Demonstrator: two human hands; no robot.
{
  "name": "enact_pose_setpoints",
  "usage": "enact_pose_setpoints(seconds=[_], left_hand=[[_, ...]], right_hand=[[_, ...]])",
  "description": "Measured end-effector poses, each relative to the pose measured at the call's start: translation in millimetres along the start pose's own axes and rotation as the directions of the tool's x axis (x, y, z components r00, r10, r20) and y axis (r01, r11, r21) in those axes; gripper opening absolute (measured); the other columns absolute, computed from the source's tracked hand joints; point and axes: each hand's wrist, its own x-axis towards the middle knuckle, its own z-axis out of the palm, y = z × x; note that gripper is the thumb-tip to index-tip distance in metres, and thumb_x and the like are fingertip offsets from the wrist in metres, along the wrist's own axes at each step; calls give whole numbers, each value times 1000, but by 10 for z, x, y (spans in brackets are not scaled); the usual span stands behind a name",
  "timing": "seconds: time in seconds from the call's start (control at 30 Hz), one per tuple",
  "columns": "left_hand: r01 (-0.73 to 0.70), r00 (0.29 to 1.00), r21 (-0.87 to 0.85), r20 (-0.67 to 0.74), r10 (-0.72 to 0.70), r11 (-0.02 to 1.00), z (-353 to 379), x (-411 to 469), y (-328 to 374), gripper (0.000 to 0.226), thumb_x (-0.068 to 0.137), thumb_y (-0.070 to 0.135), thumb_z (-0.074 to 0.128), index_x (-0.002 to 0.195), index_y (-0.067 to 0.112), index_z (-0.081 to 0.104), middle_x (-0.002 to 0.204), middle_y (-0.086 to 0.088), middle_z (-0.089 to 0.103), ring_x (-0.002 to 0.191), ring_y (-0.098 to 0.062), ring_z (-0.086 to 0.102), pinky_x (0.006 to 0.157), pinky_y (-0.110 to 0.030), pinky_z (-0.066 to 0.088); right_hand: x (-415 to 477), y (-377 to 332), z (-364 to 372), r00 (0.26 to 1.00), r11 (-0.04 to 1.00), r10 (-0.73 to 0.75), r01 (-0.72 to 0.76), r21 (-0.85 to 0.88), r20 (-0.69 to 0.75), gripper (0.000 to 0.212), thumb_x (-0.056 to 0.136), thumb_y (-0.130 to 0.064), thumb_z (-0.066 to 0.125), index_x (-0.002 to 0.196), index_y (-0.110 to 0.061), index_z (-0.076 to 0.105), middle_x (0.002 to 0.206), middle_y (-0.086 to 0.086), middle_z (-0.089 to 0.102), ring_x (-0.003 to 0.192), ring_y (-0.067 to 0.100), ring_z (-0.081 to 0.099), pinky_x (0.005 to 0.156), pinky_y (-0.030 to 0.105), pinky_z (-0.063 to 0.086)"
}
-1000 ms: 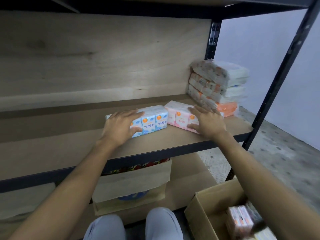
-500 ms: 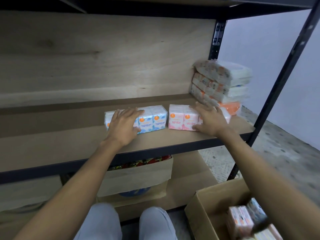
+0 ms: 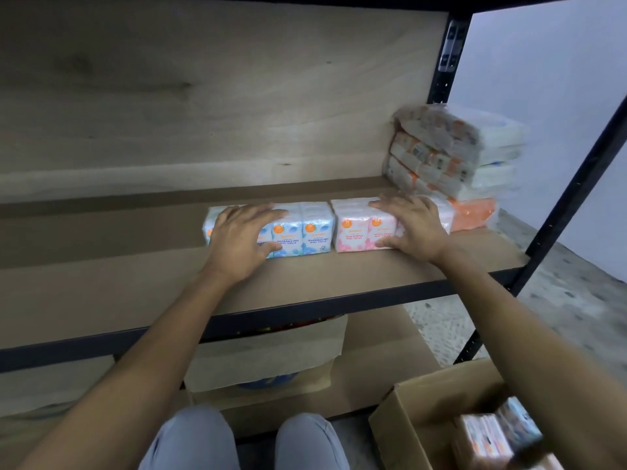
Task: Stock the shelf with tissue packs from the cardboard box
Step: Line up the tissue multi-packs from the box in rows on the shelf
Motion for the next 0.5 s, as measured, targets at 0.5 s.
enact_pose_setpoints(seconds=[0.5], left_hand=[[51,997,34,-64,-49,998,371,419,-265,57,76,38,75,130,33,58,139,6,54,127,-21,50,113,-40,25]], right_hand=[[706,281,358,999,992,-38,40,120,-17,76,72,-44,78,140,-33,44,152,-2,36,142,24,26,113,40,10]])
